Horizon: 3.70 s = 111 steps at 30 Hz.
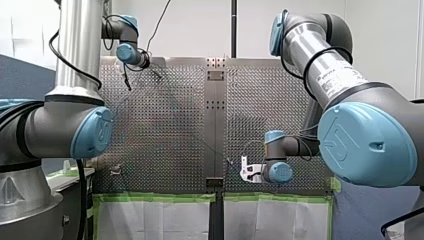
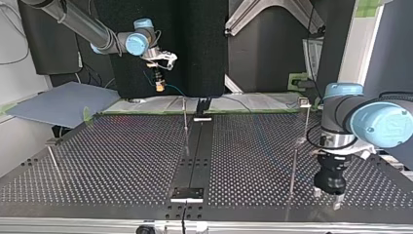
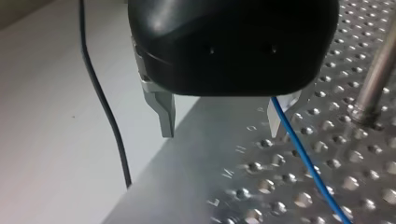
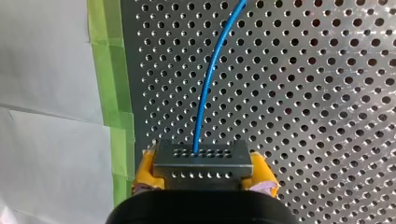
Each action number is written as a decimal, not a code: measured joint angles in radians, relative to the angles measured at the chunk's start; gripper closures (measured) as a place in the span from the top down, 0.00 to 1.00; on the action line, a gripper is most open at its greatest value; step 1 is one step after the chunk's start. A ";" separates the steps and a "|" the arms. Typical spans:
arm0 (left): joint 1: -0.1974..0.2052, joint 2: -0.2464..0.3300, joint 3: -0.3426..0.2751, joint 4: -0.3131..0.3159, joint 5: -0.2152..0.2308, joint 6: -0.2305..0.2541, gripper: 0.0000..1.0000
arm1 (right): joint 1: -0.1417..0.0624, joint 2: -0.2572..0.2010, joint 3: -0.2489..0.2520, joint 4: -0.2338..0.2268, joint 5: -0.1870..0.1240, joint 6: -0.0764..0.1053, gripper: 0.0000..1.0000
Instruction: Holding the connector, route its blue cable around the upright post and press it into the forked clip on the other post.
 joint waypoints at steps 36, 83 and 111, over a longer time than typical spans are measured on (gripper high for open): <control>0.000 -0.042 -0.116 0.034 0.033 -0.039 0.98 | 0.010 0.001 0.000 0.001 0.000 -0.001 0.00; 0.095 0.043 -0.243 0.127 0.279 -0.366 0.98 | 0.013 0.001 0.000 0.005 -0.002 -0.005 0.00; 0.141 0.238 -0.214 -0.027 0.223 -0.231 0.98 | 0.013 0.001 0.000 -0.002 -0.002 -0.005 0.00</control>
